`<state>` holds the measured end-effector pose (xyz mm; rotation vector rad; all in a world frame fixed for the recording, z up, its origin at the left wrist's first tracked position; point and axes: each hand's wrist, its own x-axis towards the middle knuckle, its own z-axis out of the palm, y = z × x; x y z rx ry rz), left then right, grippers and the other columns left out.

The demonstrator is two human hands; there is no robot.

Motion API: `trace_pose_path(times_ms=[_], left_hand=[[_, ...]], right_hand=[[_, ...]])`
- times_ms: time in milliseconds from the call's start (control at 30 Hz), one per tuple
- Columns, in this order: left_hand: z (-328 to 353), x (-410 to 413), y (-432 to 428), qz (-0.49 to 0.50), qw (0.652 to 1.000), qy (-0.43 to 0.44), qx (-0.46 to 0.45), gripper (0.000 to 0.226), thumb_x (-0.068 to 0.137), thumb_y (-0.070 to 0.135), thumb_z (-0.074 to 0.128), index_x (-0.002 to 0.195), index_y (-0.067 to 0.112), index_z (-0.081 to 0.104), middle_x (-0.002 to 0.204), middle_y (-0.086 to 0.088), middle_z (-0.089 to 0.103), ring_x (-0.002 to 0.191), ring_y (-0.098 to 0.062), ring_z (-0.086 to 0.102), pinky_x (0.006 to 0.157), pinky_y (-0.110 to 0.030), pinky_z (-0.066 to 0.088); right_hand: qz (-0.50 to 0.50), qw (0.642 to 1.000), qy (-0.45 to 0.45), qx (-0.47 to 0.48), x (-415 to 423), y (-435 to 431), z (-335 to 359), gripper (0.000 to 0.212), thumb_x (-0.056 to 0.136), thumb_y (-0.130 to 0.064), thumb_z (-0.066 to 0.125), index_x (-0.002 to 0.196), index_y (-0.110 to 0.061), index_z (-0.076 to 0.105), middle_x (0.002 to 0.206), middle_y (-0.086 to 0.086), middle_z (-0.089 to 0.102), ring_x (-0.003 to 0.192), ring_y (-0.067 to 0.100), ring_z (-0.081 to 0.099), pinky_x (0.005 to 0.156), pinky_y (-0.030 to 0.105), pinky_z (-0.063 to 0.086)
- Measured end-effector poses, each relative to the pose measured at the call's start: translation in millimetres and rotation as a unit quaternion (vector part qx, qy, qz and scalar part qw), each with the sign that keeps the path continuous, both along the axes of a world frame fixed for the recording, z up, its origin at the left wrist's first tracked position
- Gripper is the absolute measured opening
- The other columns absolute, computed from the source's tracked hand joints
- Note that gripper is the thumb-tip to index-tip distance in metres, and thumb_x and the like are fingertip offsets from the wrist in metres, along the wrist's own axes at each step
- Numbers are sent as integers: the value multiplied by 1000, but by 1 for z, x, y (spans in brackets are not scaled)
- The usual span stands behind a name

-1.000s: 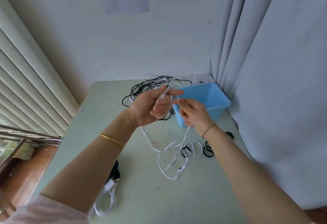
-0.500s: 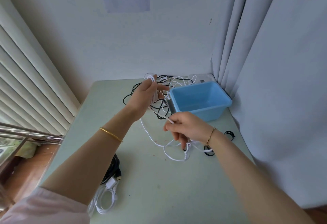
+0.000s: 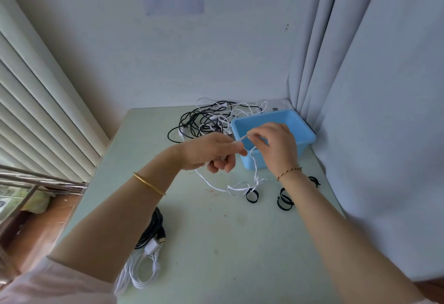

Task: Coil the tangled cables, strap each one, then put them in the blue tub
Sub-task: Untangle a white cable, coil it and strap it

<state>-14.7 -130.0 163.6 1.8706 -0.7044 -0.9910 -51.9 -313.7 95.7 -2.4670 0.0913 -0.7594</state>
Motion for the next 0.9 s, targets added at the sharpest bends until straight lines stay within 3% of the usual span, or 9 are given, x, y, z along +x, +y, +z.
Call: trace_pose_path(times_ms=[100, 200, 300, 367, 500, 600, 700, 767, 900], left_hand=[[7, 4, 3, 20, 994, 73, -84, 39, 99, 12, 44, 69, 7, 69, 53, -5, 38, 38, -5, 27, 36, -14, 22], [15, 13, 2, 70, 979, 114, -156, 26, 89, 11, 51, 102, -9, 60, 47, 0, 33, 37, -5, 25, 33, -14, 19], [20, 22, 3, 136, 954, 176, -199, 26, 92, 12, 40, 102, -2, 60, 45, 6, 36, 35, -3, 23, 29, -12, 18], [19, 26, 4, 171, 935, 212, -228, 36, 101, 19, 29, 99, 0, 59, 44, 6, 38, 33, -2, 24, 28, -11, 17], [22, 27, 2, 201, 911, 223, -284, 44, 104, 25, 22, 99, -1, 57, 40, 6, 40, 31, -2, 24, 27, -11, 17], [23, 27, 0, 207, 896, 224, -321, 45, 104, 25, 21, 98, -1, 57, 40, 6, 39, 31, -3, 25, 26, -12, 19], [21, 26, -3, 224, 899, 210, -311, 43, 104, 24, 23, 98, 0, 58, 41, 5, 43, 32, -3, 25, 28, -12, 18], [19, 26, -5, 225, 916, 190, -273, 42, 104, 23, 24, 99, -1, 58, 41, 4, 44, 34, -4, 24, 29, -13, 17], [16, 22, -6, 210, 942, 154, -214, 41, 104, 23, 25, 97, 1, 59, 41, 4, 43, 33, -4, 25, 34, -15, 14]], right_hand=[[38, 997, 1, 73, 5, -2, -15, 28, 86, -30, 56, 103, -15, 73, 104, 8, 63, 104, 25, 54, 91, 29, 37], [96, 975, 13, 199, 2, 3, -24, 30, 92, -11, 56, 122, -12, 61, 113, 10, 60, 108, 21, 55, 94, 36, 46], [147, 896, 91, 409, -7, 12, -29, 31, 99, -11, 44, 128, -21, 49, 114, 3, 63, 80, 19, 70, 70, 33, 57], [146, 857, 152, 470, -10, 16, -36, 27, 100, -14, 41, 123, -9, 54, 106, 12, 67, 58, 15, 67, 55, 27, 55], [198, 703, 310, 609, -18, 9, -59, 42, 92, -27, 49, 126, -4, 53, 79, 6, 66, 34, 4, 28, 37, 17, 19], [261, 630, 403, 610, -25, 6, -64, 34, 94, -26, 45, 123, -12, 57, 77, 4, 63, 36, 3, 24, 39, 16, 14], [227, 700, 425, 527, -23, 11, -55, 29, 98, -21, 45, 121, -12, 60, 87, 5, 63, 45, 6, 37, 42, 17, 30], [182, 783, 394, 444, -18, 17, -45, 26, 96, -14, 50, 120, -12, 60, 105, 6, 63, 72, 11, 56, 64, 22, 47], [190, 852, 240, 424, -10, 22, -19, 40, 86, -2, 61, 120, -21, 54, 118, 1, 59, 110, 10, 55, 80, 15, 45]])
